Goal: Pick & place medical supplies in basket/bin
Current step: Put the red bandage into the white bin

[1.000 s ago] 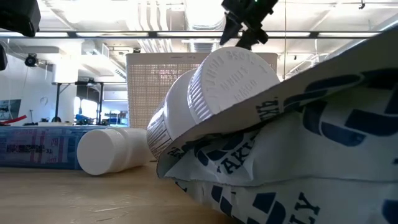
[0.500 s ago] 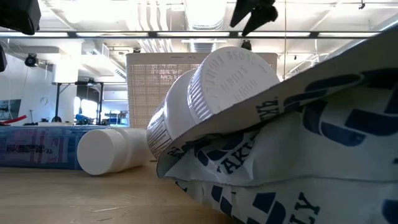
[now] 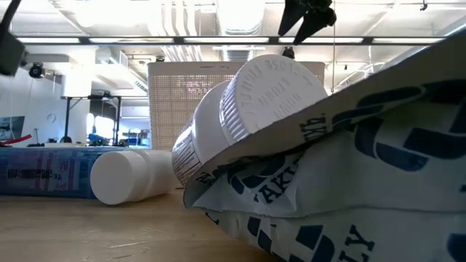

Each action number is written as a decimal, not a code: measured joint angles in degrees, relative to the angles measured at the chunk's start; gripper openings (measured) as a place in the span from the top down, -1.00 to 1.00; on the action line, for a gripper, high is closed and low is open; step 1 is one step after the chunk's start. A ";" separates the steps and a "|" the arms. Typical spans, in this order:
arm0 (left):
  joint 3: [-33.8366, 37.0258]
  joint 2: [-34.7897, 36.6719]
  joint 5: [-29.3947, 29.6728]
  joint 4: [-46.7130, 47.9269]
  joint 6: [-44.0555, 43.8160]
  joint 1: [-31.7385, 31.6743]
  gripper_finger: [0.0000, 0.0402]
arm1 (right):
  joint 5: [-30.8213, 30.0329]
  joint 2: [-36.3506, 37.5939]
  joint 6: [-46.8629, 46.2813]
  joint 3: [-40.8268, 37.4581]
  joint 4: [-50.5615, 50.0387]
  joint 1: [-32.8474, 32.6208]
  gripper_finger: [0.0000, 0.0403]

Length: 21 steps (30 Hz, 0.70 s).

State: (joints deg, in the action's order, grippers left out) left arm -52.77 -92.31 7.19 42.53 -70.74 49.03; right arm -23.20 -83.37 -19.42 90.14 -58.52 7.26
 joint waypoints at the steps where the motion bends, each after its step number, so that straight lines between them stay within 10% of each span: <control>1: -0.41 -0.87 -0.07 0.93 -0.01 0.03 -0.33 | -0.06 -0.02 -0.02 -0.06 0.00 -0.02 -0.76; 12: -1.73 -1.06 -2.14 4.13 -0.30 -0.08 0.26 | -0.56 0.26 0.00 -0.28 0.25 -0.02 -0.76; 17: -1.78 8.45 -4.77 5.69 -0.48 -0.19 0.60 | -0.54 0.26 0.30 -0.28 0.39 -0.02 -0.76; 21: -2.62 20.77 4.49 5.64 -1.60 -1.27 0.66 | -0.52 0.26 0.30 -0.28 0.44 -0.02 -0.76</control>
State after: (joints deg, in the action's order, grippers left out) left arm -55.40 -71.54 11.68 48.17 -72.34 47.76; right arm -23.73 -83.11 -19.12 89.86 -58.08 7.25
